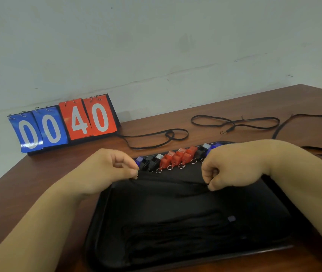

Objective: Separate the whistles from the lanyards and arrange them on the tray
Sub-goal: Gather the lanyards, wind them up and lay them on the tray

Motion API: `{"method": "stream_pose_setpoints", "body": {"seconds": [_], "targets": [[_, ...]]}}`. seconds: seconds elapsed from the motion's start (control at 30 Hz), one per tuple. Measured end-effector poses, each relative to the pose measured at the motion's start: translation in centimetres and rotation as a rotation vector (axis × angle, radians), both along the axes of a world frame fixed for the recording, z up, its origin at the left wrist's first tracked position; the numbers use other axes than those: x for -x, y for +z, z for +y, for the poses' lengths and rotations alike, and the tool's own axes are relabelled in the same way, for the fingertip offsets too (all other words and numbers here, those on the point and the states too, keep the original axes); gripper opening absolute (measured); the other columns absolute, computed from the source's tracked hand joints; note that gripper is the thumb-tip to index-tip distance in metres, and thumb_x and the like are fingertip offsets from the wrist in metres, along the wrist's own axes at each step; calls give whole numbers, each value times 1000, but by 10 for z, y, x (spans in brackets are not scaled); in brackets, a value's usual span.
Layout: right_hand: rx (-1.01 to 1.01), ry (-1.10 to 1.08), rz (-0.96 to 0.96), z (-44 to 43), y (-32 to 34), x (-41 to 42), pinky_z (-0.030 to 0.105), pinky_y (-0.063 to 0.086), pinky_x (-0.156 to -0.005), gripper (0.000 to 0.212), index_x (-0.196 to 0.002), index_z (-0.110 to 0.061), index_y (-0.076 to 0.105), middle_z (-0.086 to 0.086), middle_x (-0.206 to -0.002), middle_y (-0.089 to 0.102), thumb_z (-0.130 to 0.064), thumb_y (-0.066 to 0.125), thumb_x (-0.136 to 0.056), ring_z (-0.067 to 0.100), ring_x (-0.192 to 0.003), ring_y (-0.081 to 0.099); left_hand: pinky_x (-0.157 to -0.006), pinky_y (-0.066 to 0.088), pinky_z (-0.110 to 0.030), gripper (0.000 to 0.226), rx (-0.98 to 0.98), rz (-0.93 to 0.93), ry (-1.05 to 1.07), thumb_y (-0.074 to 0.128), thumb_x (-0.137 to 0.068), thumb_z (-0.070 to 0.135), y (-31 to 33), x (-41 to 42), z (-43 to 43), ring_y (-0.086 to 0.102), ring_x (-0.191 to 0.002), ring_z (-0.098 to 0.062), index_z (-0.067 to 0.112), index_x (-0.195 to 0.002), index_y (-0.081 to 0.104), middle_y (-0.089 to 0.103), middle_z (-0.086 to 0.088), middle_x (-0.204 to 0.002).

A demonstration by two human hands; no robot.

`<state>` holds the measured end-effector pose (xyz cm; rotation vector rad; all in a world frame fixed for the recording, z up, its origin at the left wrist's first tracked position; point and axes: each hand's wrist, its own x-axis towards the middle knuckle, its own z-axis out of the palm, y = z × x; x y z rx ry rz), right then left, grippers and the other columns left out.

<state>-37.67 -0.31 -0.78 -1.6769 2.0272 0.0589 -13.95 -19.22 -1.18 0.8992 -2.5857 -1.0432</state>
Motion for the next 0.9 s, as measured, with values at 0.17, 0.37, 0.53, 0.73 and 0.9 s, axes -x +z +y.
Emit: {"method": "stream_pose_setpoints", "body": {"seconds": [0.17, 0.37, 0.53, 0.73, 0.9], "targets": [[-15, 11, -2, 2, 3, 1, 16, 41, -70, 4, -97, -34, 70, -15, -85, 65, -36, 69, -94, 1, -79, 60, -77, 53, -20, 8, 71, -133, -92, 81, -86, 16, 8, -4, 3, 75, -78, -13, 23, -81, 82, 79, 1, -80], [20, 16, -69, 1, 1, 1, 15, 41, -68, 7, -87, -33, 70, -21, -72, 67, -35, 77, -87, -7, -68, 61, -78, 53, -19, 11, 121, -376, -211, 83, -85, 22, 5, -7, 2, 72, -79, -2, 32, -80, 81, 77, 14, -82], [144, -28, -90, 3, 5, 0, 18, 44, -69, 25, -82, -30, 76, -17, -79, 72, -55, 75, -84, -5, -70, 63, -78, 53, -21, 7, 126, -369, -241, 80, -87, 33, 6, -9, 3, 71, -79, -1, 35, -81, 79, 76, 16, -82], [290, -16, -36, -2, 0, -5, 13, 42, -72, 14, -95, -36, 75, -19, -90, 69, -48, 69, -92, -5, -85, 63, -75, 52, -18, 3, 265, -235, -219, 75, -91, 37, -3, 0, 11, 67, -83, 4, 38, -89, 76, 70, 27, -90], [201, 58, -137, -4, -8, -7, 5, 45, -69, 10, -101, -36, 77, -35, -80, 67, -36, 72, -93, -12, -79, 63, -73, 50, -15, 7, 218, -311, -305, 72, -93, 36, -8, 3, 15, 66, -83, 4, 41, -89, 74, 71, 26, -88]]}}
